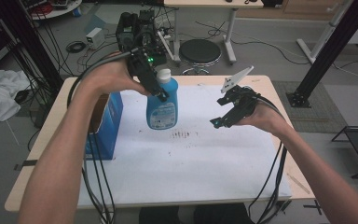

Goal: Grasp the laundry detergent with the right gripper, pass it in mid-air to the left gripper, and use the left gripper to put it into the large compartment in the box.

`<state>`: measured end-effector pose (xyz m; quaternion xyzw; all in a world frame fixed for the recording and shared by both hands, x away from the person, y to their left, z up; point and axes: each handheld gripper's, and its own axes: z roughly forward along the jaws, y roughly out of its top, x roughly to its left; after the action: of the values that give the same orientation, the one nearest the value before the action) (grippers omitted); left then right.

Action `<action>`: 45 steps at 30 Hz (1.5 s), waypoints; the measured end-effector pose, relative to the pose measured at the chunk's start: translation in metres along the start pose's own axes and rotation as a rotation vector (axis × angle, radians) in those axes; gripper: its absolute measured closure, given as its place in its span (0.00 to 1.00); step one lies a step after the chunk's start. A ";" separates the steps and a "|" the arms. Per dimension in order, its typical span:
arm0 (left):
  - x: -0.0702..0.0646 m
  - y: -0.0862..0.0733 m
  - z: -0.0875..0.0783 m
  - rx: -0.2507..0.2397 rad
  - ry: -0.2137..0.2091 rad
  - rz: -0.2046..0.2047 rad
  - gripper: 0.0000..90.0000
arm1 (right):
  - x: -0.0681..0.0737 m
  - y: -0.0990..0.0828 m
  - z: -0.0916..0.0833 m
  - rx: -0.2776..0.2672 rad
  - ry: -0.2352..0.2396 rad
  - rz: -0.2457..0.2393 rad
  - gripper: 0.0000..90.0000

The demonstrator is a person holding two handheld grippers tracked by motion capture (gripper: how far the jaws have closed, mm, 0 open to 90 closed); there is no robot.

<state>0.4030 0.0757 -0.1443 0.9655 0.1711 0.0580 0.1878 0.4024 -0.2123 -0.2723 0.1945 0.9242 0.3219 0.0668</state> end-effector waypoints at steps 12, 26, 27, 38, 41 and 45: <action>0.029 -0.030 -0.049 0.051 0.090 -0.240 0.41 | -0.015 -0.017 -0.011 0.082 -0.159 0.042 0.15; 0.049 -0.072 -0.081 0.050 0.179 -0.420 0.41 | -0.021 -0.032 -0.015 0.093 -0.185 0.075 0.15; 0.051 -0.076 -0.084 0.050 0.183 -0.424 0.41 | -0.022 -0.033 -0.015 0.094 -0.187 0.074 0.15; 0.056 -0.104 -0.096 0.052 0.224 -0.509 0.41 | -0.027 -0.041 -0.016 0.125 -0.199 0.076 0.15; 0.058 -0.110 -0.098 0.060 0.230 -0.549 0.41 | -0.026 -0.043 -0.014 0.125 -0.209 0.089 0.15; 0.059 -0.115 -0.098 0.065 0.245 -0.578 0.41 | -0.025 -0.045 -0.012 0.128 -0.207 0.091 0.15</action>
<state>0.4049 0.2301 -0.0951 0.8682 0.4616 0.1124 0.1434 0.4079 -0.2617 -0.2908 0.2723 0.9212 0.2430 0.1347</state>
